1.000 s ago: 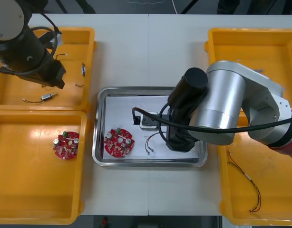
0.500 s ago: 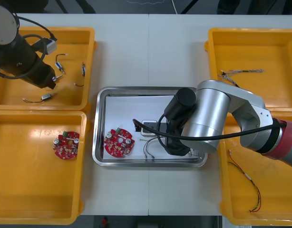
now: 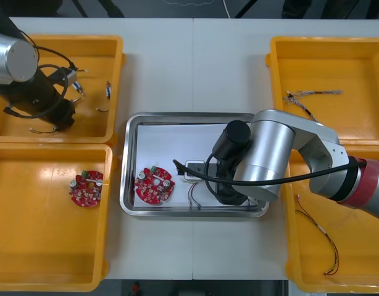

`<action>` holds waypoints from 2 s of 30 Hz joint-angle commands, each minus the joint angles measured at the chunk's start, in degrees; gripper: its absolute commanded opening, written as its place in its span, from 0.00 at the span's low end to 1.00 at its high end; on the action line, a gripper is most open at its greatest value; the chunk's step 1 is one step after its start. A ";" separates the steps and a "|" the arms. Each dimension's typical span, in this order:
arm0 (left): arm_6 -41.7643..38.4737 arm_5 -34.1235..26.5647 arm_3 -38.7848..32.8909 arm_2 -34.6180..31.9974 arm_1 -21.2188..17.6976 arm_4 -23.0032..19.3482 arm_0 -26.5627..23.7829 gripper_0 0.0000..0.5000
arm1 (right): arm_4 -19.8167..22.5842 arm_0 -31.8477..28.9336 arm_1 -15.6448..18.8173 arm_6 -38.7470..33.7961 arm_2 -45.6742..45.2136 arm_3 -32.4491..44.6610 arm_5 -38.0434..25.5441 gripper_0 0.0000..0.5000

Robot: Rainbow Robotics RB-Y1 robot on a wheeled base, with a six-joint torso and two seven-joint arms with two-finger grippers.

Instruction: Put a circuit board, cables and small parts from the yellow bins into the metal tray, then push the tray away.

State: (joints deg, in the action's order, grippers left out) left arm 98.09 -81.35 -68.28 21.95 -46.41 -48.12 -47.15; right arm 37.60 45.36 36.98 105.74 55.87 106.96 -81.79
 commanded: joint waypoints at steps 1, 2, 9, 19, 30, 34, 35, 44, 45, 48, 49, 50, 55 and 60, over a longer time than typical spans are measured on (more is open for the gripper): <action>9.05 0.58 0.61 1.43 -2.98 -0.66 -2.50 1.00 | -0.16 1.75 -1.47 2.01 -3.49 2.64 -0.56 1.00; 9.14 0.67 0.61 1.43 -2.98 -0.75 -2.24 1.00 | 0.11 1.75 -1.73 2.01 -4.46 3.00 -1.18 1.00; 9.49 3.31 0.61 1.43 -3.33 -0.83 -0.22 1.00 | 0.46 1.84 -4.90 1.75 -12.72 6.69 -11.81 1.00; 10.02 4.98 0.61 1.43 -3.60 -0.75 1.54 1.00 | 0.11 1.75 -5.78 1.22 -24.41 15.56 -28.21 1.00; 10.02 6.73 0.70 1.43 -3.68 -0.92 3.03 0.29 | 0.55 0.08 -4.90 -0.63 -37.86 20.84 -28.21 1.00; 10.02 6.82 0.61 1.52 -3.68 -1.27 3.03 0.00 | 1.08 -2.03 -3.75 -1.42 -43.13 20.84 -28.21 1.00; 10.02 7.00 0.61 1.52 -3.68 -1.45 2.95 0.00 | 1.25 -3.00 -3.40 -1.59 -45.24 20.84 -28.21 1.00; 9.93 10.51 0.34 1.43 -3.77 -3.03 1.36 0.00 | -0.33 -8.45 -0.41 -3.62 -57.54 20.57 -28.21 1.00; 9.93 10.51 0.26 1.43 -3.77 -3.29 0.75 0.00 | -0.59 -8.89 -0.24 -3.79 -58.60 20.05 -28.21 1.00; 9.75 10.42 -0.18 1.08 -3.77 -3.65 -0.39 0.00 | -1.12 -9.24 -0.15 -4.23 -60.71 18.38 -28.21 1.00; 9.67 9.90 -0.45 0.64 -3.77 -3.73 -0.92 0.00 | -1.30 -9.24 -0.15 -4.41 -61.85 17.50 -28.21 1.00; 9.58 9.55 -0.71 0.20 -3.77 -3.82 -1.45 0.00 | -1.21 -9.15 -0.15 -4.49 -62.90 16.35 -28.21 1.00; 9.23 4.62 -1.24 -2.26 -3.77 -4.35 -3.65 0.00 | -0.77 -8.45 0.02 -4.58 -65.19 11.43 -28.21 1.00; 8.35 -0.21 -3.52 -4.81 -3.77 -4.35 -4.53 0.00 | -3.06 -6.69 0.02 -4.06 -65.19 6.07 -28.21 1.00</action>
State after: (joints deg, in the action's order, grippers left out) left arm 103.20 -79.48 -68.83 20.46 -47.56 -51.88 -48.69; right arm 35.61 36.32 35.19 102.66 -8.09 115.16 -109.84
